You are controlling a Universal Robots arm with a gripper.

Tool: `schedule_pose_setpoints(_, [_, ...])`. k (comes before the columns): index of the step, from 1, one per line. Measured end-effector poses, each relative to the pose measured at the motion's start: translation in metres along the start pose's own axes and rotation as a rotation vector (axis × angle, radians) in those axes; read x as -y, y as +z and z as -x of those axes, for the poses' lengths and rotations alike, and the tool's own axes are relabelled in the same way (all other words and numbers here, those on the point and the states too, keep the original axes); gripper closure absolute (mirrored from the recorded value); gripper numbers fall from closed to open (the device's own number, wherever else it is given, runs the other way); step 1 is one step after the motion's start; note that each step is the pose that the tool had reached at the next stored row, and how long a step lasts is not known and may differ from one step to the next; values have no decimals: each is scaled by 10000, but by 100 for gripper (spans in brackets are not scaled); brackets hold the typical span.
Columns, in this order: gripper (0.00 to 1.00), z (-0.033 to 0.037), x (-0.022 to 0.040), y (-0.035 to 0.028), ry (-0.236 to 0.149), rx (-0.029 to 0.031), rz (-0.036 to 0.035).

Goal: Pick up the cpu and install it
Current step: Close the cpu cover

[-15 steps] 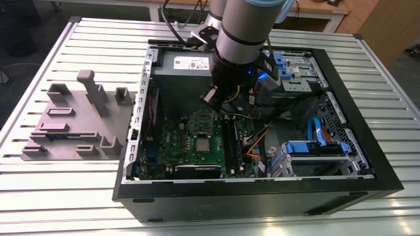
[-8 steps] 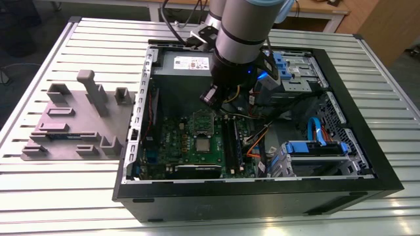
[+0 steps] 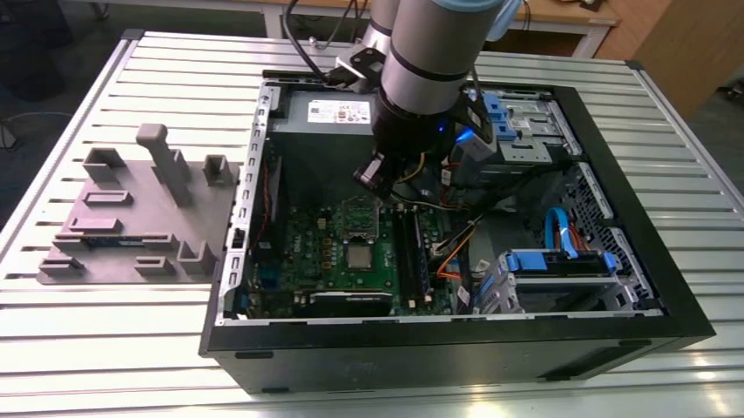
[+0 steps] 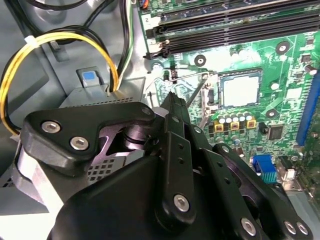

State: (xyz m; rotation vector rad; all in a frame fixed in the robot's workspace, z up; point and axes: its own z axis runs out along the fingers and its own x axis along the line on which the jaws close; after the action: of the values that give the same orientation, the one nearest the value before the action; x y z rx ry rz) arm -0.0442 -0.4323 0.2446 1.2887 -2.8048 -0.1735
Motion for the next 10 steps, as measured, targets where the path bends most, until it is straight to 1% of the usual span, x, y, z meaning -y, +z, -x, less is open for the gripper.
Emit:
schedule_pose_setpoints(4, [90,-42,36,-5,-37,-6,-1])
schedule_pose_setpoints(10, [90,-48,41,-5,-37,-6,-1])
